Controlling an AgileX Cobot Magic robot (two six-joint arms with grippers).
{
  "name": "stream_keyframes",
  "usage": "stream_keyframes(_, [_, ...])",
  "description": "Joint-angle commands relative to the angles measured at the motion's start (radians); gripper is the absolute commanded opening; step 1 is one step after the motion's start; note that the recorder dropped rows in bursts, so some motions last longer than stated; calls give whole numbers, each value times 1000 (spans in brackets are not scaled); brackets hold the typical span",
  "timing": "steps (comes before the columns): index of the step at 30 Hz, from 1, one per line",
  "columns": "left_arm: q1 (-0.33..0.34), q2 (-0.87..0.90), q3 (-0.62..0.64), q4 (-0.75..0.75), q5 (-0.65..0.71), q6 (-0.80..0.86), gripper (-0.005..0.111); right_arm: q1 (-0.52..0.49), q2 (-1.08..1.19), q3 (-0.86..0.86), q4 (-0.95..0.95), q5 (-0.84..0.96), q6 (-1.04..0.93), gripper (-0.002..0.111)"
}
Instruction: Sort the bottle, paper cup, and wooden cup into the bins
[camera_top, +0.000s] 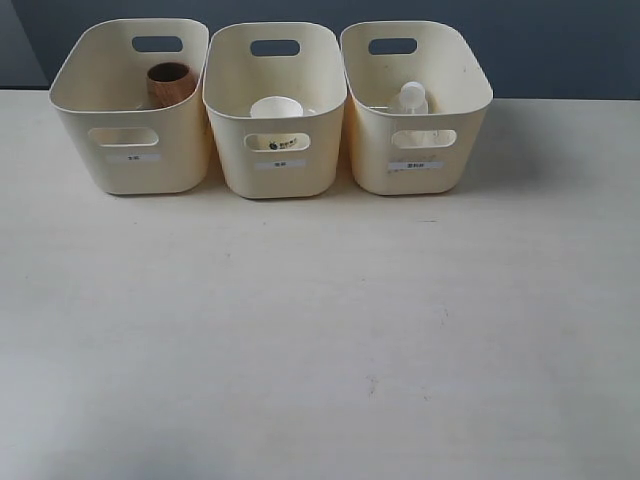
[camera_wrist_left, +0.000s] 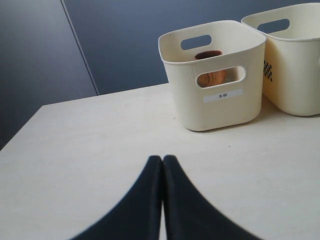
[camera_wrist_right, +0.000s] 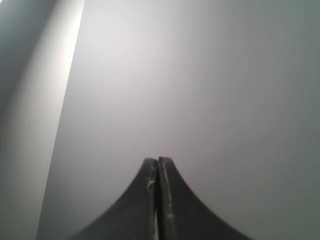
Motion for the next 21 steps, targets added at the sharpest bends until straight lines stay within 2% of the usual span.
stream_keyframes(1, [3, 4, -5, -1, -5, -6, 0, 4, -13, 3, 12, 2, 46, -1])
stream_keyframes(3, [3, 4, -5, -1, -5, -6, 0, -16, -18, 3, 46, 2, 34, -1])
stream_keyframes(7, [3, 4, -5, -1, -5, -6, 0, -167, -35, 27, 248, 2, 13, -1])
stream_keyframes(13, [3, 4, -5, -1, -5, -6, 0, -553, -89, 150, 561, 2, 15, -1])
stream_keyframes(15, [3, 4, -5, -1, -5, -6, 0, -651, -88, 178, 592, 2, 28, -1])
stream_keyframes(17, [3, 4, -5, -1, -5, -6, 0, -696, -77, 201, 557, 2, 69, -1])
stream_keyframes(21, [3, 4, -5, -1, -5, -6, 0, -705, -68, 238, 454, 2, 88, -1])
